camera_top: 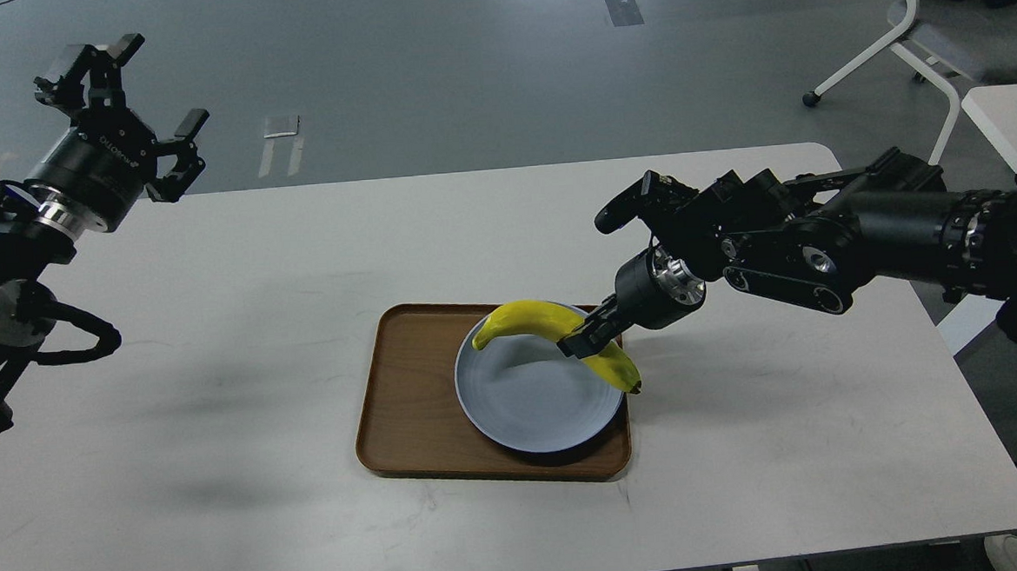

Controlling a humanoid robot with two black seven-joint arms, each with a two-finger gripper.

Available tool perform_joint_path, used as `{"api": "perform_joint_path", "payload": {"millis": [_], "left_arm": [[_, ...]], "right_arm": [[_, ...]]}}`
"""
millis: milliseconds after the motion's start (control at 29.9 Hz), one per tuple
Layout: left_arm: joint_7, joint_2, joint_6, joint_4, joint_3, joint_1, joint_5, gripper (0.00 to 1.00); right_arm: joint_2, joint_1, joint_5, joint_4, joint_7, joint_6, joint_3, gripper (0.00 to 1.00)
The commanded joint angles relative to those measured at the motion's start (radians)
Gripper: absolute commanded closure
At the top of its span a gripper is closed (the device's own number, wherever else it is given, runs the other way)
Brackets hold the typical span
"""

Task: Place banana on plate with both arms
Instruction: 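Carry the banana with the right gripper and lower it onto the plate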

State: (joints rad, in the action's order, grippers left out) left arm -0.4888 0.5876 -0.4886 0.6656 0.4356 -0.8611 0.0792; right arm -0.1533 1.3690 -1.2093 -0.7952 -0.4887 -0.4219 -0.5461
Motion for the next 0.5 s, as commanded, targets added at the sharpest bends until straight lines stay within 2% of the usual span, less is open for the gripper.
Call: {"api": "perform_joint_path", "payload": {"millis": [0,33,167,301,368,468], "left_arm": [[0.0,0.0,0.0,0.0,0.0,0.001,0.001,0.02],[0.0,0.0,0.0,0.0,0.0,0.001,0.001,0.02],[0.0,0.003,0.0,0.0,0.0,-0.001,0.001,0.02],[0.0,0.005,0.0,0.0,0.0,-0.004,0.001,0.02],[0.0,0.005,0.0,0.0,0.002,-0.004,0.001,0.02],[0.0,0.005,0.0,0.0,0.003,-0.006,-0.001,0.02]], "right_arm": [[0.032,-0.004,0.022,0.017,0.0,0.0,0.0,0.83],[0.043,-0.005,0.04,0.022,0.0,0.0,-0.001,0.73],[0.063,-0.011,0.063,0.025,0.0,0.0,-0.001,0.6],[0.067,-0.011,0.063,0.031,0.0,-0.003,-0.005,0.42],[0.066,-0.011,0.063,0.033,0.0,-0.003,-0.005,0.38],[0.061,-0.01,0.063,0.033,0.0,-0.005,-0.011,0.21]]}}
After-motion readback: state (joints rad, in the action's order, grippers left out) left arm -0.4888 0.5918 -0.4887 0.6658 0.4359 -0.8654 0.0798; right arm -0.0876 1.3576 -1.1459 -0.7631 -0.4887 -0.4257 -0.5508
